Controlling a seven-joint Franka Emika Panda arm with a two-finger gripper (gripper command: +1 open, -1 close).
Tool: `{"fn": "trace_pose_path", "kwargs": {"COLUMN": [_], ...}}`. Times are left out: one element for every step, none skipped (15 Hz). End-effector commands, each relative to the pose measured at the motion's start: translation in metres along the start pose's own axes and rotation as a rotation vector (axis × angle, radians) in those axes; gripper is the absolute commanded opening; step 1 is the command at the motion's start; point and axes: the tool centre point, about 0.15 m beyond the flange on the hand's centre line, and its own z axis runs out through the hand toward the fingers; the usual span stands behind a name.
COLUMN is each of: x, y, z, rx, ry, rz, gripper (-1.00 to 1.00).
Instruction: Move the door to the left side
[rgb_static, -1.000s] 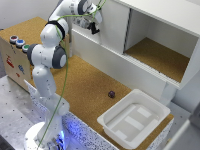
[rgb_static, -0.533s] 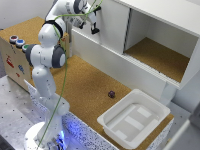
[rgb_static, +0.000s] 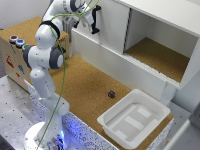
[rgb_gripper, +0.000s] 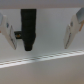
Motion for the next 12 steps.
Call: {"fn": "trace_pose_path", "kwargs": {"x": [-0.01, -0.012, -0.013, -0.015, -0.018, -0.022, -0.025, -0.029, -0.031, -0.033, -0.034, -0.037], "y": [0.067, 0.081, 0.091, 0.104, 0.117, 0.131, 0.146, 0.16, 0.175, 0.191, 0.203, 0.212], "z": [0.02, 0.025, 0.028, 0.031, 0.034, 0.038, 0.043, 0.047, 0.052, 0.057, 0.059, 0.062], "rx": [0.069, 0.086, 0.087, 0.112, 0.12, 0.145, 0.153, 0.161, 0.159, 0.153, 0.164, 0.18], "ry": [0.048, 0.048, 0.059, 0.064, 0.077, 0.077, 0.083, 0.096, 0.101, 0.11, 0.111, 0.106], "rz": [-0.017, -0.046, -0.069, -0.091, -0.115, -0.127, -0.147, -0.168, -0.189, -0.201, -0.219, -0.248], "gripper": [1.0, 1.0, 1.0, 1.0, 1.0, 1.0, 1.0, 1.0, 1.0, 1.0, 1.0, 1.0]}}
